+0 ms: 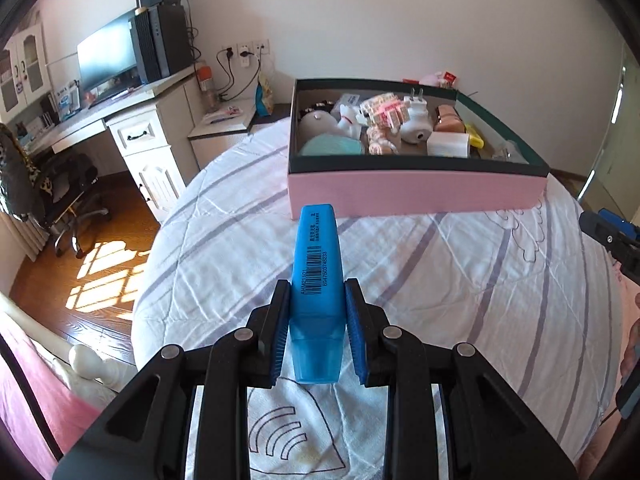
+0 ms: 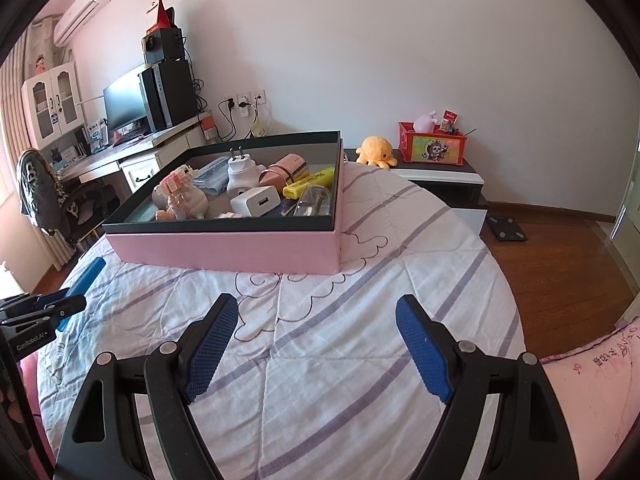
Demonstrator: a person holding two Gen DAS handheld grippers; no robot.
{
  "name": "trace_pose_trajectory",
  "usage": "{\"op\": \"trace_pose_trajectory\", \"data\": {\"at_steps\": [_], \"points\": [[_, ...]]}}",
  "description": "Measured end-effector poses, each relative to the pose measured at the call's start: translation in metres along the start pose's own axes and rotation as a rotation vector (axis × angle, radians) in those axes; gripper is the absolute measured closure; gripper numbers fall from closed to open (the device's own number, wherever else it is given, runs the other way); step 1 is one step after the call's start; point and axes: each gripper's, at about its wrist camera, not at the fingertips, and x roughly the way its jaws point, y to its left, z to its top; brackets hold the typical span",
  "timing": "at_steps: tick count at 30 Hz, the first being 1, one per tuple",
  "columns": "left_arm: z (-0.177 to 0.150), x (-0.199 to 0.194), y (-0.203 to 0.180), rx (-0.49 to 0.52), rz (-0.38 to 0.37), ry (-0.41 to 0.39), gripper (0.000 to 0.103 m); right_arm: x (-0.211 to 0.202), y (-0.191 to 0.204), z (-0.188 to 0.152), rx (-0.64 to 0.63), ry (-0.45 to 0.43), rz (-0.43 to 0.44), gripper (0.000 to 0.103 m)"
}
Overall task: Organize rigid objects
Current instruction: 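Grasp the blue highlighter with left tool and lift it, then lower the blue highlighter into the pink box and open left tool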
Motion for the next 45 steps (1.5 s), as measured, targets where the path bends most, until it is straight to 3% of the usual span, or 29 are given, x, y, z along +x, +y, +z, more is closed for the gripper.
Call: {"op": "trace_pose_trajectory", "data": {"at_steps": [8,11,20,23,25,29,34,36,38,39,45], "points": [[0.043,-0.011,-0.004,0.037,-0.007,-0.082,0.076,0.025,-0.008,0.047,0.008,-0.014,0.065,0.02],[0.066,-0.008,-0.011,0.067,-0.02,-0.111,0.076,0.045,-0.012,0.07,0.005,-0.002,0.052,0.021],[0.141,0.055,-0.046,0.144,-0.083,-0.07,0.076,0.119,-0.021,0.109,-0.01,0.103,-0.015,0.026],[0.154,0.079,-0.057,0.151,-0.108,-0.038,0.076,0.139,-0.028,0.112,-0.007,0.145,-0.025,0.047],[0.161,0.092,-0.061,0.147,-0.101,-0.027,0.076,0.148,-0.032,0.112,-0.004,0.16,-0.014,0.076],[0.166,0.103,-0.068,0.166,-0.11,-0.03,0.076,0.15,-0.03,0.109,-0.019,0.144,0.04,0.089],[0.168,0.109,-0.065,0.138,-0.134,-0.03,0.075,0.151,-0.029,0.11,-0.025,0.14,0.041,0.09],[0.167,0.11,-0.065,0.129,-0.142,-0.032,0.061,0.151,-0.028,0.11,-0.024,0.14,0.042,0.09],[0.166,0.11,-0.064,0.119,-0.15,-0.03,0.015,0.152,-0.027,0.111,-0.026,0.14,0.039,0.09],[0.164,0.107,-0.063,0.115,-0.16,-0.044,0.009,0.152,-0.028,0.111,-0.026,0.141,0.039,0.09],[0.158,0.097,-0.064,0.129,-0.144,-0.062,0.004,0.152,-0.026,0.11,-0.032,0.15,0.034,0.09]]}}
